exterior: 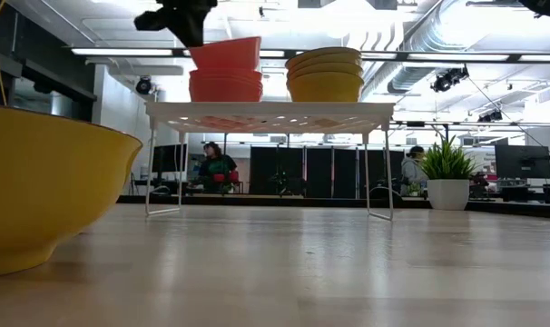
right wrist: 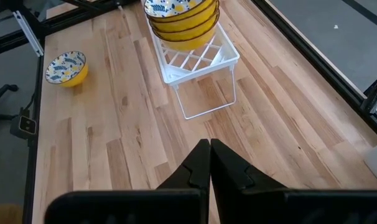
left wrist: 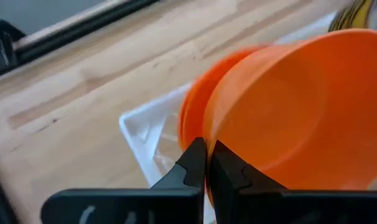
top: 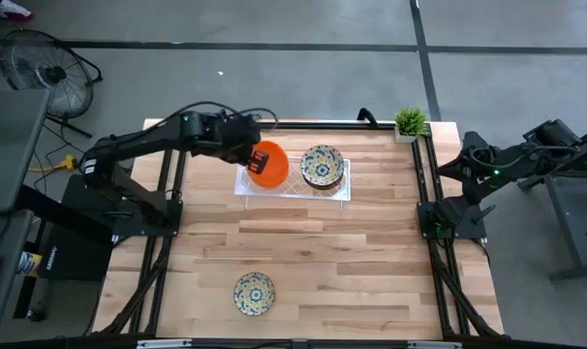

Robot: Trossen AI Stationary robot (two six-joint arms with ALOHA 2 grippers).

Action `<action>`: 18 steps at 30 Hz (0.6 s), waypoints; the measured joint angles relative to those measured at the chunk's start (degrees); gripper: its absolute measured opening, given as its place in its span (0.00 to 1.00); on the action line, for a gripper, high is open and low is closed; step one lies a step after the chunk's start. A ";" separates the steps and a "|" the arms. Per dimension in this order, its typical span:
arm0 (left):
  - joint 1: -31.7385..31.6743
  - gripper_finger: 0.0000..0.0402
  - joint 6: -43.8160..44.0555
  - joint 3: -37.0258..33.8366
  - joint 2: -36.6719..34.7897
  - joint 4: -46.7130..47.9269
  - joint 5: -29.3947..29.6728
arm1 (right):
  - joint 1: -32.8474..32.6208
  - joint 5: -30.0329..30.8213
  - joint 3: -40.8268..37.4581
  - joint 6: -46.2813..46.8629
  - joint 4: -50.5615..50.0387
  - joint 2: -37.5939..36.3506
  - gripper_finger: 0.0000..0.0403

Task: Pick & Place Mini bowls
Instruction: Stack the orange bowl on top of the other orange bowls on the shelf

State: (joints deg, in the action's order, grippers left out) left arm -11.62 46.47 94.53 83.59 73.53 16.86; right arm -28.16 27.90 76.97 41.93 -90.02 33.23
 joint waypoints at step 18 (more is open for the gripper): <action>-3.38 0.06 -3.38 -0.01 3.89 -0.23 -4.54 | 0.02 0.22 0.00 -0.42 0.00 0.00 0.00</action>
State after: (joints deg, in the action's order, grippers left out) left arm -15.00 43.09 94.52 87.49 73.30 12.31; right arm -28.14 28.12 76.97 41.52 -90.02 33.23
